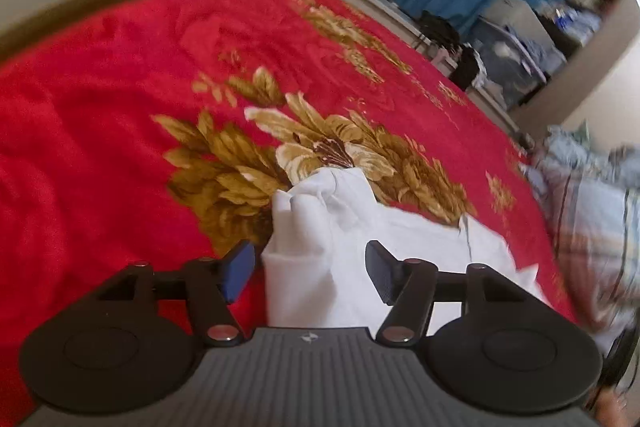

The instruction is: Fold small clothes

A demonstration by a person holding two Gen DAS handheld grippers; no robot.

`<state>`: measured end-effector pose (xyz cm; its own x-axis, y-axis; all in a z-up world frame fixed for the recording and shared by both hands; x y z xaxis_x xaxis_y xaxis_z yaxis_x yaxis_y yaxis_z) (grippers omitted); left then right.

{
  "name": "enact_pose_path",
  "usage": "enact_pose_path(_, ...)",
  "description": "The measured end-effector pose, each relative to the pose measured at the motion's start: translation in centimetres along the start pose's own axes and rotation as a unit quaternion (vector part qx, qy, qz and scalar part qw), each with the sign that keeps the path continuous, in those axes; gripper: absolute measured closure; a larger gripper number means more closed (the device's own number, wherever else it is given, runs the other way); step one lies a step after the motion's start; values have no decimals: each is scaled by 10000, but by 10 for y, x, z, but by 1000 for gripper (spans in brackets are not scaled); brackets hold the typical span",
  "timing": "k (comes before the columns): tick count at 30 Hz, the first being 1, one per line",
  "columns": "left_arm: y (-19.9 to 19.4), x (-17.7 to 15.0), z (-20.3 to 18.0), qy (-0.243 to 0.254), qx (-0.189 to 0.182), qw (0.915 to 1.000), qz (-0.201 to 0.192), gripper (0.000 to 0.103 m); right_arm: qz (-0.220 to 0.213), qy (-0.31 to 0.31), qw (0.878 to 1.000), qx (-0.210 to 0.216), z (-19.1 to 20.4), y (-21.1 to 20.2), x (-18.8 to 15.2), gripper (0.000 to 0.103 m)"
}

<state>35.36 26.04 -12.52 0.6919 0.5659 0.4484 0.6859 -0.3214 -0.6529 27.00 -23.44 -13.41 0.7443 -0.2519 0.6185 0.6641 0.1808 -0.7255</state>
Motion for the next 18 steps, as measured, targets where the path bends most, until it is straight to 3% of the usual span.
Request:
enact_pose_path(2,18,1,1,-75,-23,9999,95,44,-21,-114,9999,-19,5,2,0,59)
enact_pose_path(3,24,-1,0,47,-39,9999,138,58,-32,-202,9998,-39,7,2,0,59)
enact_pose_path(4,25,-1,-3,239,-21,9996,117,97,-47,-318,9995,-68,10,2,-1,60)
enact_pose_path(6,19,6,-3,452,-57,9985,-314,98,-88,-539,9984,-115,15,3,-1,74)
enact_pose_path(7,12,10,-3,444,-74,9975,-550,98,-145,-633,9979,-88,16,1,0,97)
enact_pose_path(9,4,12,-4,643,160,9938,-888,98,-340,-681,9971,54,17,-3,5,100)
enact_pose_path(11,4,10,-6,851,610,9903,-918,94,-508,-696,9961,189,17,-6,9,101)
enact_pose_path(13,-3,10,-8,865,864,9878,-962,92,-547,-737,9957,-104,16,-6,12,102)
enact_pose_path(16,-29,8,-15,774,574,9907,-957,92,-653,-389,9969,-184,7,-11,13,98)
enact_pose_path(18,-42,-1,-20,868,208,9947,-511,92,-631,-249,9977,-12,4,-11,13,94)
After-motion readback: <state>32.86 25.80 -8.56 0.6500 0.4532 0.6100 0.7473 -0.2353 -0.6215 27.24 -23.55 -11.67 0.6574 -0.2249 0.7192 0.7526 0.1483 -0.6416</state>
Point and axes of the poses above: each gripper's, at about its wrist camera, not at the fingertips, and y roughly the way its jaws point, z to its left, x to its top, the point moved 2 cm from there along y, roughly the way its jaws point, and after that the axes turned 12 degrees about -y, right-handed, at the moved point
